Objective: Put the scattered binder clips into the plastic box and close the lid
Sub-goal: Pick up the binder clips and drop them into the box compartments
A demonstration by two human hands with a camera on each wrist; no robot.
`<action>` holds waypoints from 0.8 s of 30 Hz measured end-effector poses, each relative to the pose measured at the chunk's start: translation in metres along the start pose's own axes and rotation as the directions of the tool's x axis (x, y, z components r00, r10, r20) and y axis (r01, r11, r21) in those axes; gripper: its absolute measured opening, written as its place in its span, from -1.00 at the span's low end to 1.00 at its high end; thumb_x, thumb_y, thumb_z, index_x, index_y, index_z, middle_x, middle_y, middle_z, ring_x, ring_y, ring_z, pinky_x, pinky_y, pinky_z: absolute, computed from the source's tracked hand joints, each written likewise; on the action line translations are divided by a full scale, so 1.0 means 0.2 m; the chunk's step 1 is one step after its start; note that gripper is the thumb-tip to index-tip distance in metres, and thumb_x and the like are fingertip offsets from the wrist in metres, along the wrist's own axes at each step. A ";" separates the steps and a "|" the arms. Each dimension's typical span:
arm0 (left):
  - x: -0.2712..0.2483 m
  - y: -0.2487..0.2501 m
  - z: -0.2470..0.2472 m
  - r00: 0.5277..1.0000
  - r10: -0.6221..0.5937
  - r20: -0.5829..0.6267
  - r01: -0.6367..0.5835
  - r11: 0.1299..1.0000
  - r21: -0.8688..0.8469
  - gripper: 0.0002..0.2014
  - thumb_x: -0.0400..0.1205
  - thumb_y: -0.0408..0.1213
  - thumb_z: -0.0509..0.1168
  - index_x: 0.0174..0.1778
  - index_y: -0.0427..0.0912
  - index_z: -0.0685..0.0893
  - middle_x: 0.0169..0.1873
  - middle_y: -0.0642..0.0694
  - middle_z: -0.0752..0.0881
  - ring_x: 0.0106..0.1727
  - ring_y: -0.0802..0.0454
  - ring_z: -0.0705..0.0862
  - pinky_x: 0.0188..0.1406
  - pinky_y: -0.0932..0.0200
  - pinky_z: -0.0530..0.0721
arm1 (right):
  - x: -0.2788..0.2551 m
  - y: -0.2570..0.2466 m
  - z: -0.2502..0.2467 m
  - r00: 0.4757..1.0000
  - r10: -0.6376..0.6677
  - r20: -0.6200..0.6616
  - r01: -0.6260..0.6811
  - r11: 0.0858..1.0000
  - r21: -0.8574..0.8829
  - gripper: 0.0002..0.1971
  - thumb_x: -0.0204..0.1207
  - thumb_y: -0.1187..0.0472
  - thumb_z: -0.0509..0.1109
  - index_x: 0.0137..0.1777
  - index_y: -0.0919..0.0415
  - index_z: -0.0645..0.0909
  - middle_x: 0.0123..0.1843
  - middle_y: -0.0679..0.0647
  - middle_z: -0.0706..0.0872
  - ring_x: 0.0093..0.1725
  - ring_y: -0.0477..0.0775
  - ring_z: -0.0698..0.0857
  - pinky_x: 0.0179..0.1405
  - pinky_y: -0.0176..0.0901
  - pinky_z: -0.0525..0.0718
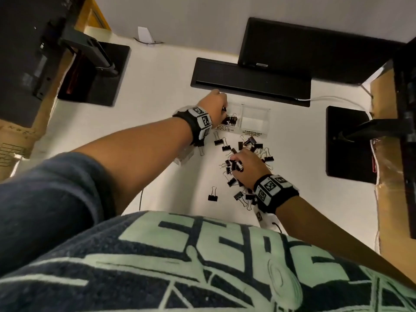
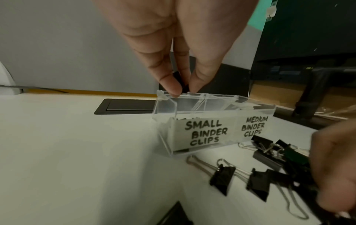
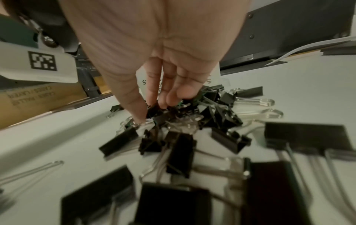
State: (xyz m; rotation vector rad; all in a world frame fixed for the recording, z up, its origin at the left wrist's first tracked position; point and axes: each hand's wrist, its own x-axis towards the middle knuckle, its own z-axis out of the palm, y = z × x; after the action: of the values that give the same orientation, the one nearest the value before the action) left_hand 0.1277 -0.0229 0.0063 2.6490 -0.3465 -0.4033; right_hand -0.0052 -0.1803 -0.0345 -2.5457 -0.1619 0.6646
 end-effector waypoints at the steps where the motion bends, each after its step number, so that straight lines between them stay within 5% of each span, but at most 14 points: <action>1: 0.01 0.00 0.01 1.000 -0.004 0.009 0.004 1.000 0.018 -0.74 0.60 -0.33 0.29 0.21 -0.25 0.59 0.25 -0.24 0.52 0.12 -0.21 0.64 0.17 -0.05 0.65 | 0.00 0.00 0.01 1.000 -0.009 0.001 0.009 1.000 -0.006 -0.64 0.49 0.25 0.40 0.29 0.14 0.55 0.27 0.02 0.57 0.29 0.01 0.54 0.31 -0.13 0.52; 7: -0.10 0.02 0.11 0.988 0.148 -0.047 -0.146 0.988 0.042 -0.73 0.55 -0.33 0.31 0.17 -0.19 0.60 0.19 -0.21 0.50 0.21 -0.14 0.51 -0.01 0.03 0.63 | -0.01 0.04 0.00 0.996 0.013 -0.092 -0.009 0.999 0.040 -0.69 0.52 0.22 0.37 0.27 0.15 0.57 0.25 0.03 0.59 0.29 0.01 0.54 0.29 -0.13 0.53; 11: -0.26 0.04 0.24 0.975 0.205 0.082 -0.207 0.978 0.012 -0.86 0.57 -0.32 0.29 0.03 -0.17 0.64 0.09 -0.11 0.56 0.06 0.04 0.51 -0.03 0.23 0.52 | -0.02 0.12 -0.05 0.970 0.117 -0.212 -0.111 0.993 0.043 -0.68 0.51 0.24 0.36 0.27 0.13 0.55 0.29 0.07 0.52 0.32 0.05 0.48 0.24 -0.08 0.54; 16: -0.41 0.01 0.42 0.969 0.133 0.207 -0.134 0.991 -0.009 -0.87 0.59 -0.23 0.32 0.02 -0.13 0.62 0.04 -0.08 0.57 0.05 -0.01 0.59 0.07 0.07 0.67 | -0.03 0.10 -0.02 0.964 0.103 -0.245 -0.097 0.995 0.037 -0.72 0.49 0.18 0.41 0.20 0.12 0.59 0.26 0.07 0.50 0.30 0.04 0.45 0.21 -0.04 0.58; 24: -0.45 -0.05 0.45 0.982 0.007 0.187 0.006 0.997 -0.071 -0.83 0.62 -0.26 0.29 0.11 -0.17 0.64 0.10 -0.14 0.58 0.04 -0.09 0.63 0.09 0.05 0.65 | -0.06 0.10 0.05 0.984 0.075 -0.161 -0.078 0.997 -0.009 -0.81 0.50 0.12 0.43 0.08 0.12 0.64 0.21 0.07 0.50 0.31 0.05 0.45 0.20 -0.04 0.61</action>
State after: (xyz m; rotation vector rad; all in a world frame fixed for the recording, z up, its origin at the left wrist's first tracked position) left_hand 0.0167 -0.0214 -0.0564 2.5477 -0.3833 -0.6558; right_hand -0.0199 -0.1962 -0.0464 -2.6173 -0.0137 0.4848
